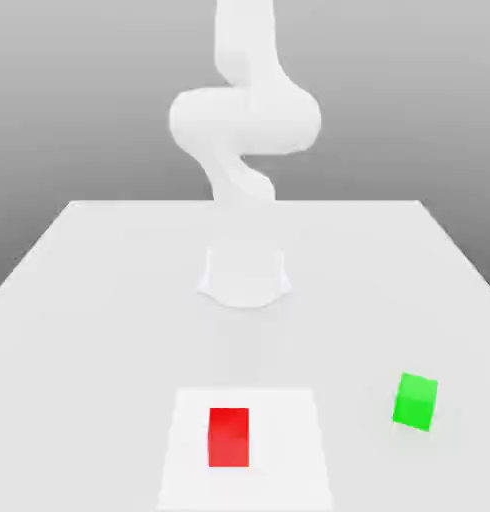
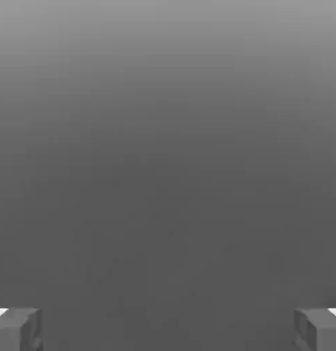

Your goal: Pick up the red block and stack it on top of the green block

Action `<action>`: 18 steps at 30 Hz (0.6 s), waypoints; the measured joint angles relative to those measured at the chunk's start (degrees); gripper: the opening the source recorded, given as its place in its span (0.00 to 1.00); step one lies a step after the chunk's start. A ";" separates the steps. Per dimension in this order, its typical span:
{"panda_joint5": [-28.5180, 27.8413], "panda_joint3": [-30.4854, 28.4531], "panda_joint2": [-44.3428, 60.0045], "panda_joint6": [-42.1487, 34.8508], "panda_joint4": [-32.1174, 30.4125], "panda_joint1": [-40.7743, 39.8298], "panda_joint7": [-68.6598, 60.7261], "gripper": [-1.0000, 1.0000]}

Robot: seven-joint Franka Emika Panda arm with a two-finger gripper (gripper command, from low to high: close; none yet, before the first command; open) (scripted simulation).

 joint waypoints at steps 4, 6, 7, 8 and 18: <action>0.10 -0.53 8.66 4.46 -3.65 0.09 -0.67 0.50; 0.17 -0.77 12.83 6.60 -5.42 0.11 -1.00 0.50; 0.21 -0.88 14.91 7.67 -6.29 0.11 -1.17 0.50; 0.26 -0.97 16.99 8.74 -7.17 0.09 -1.35 0.50; 0.55 -1.77 37.76 19.43 -15.94 -0.23 -2.95 0.50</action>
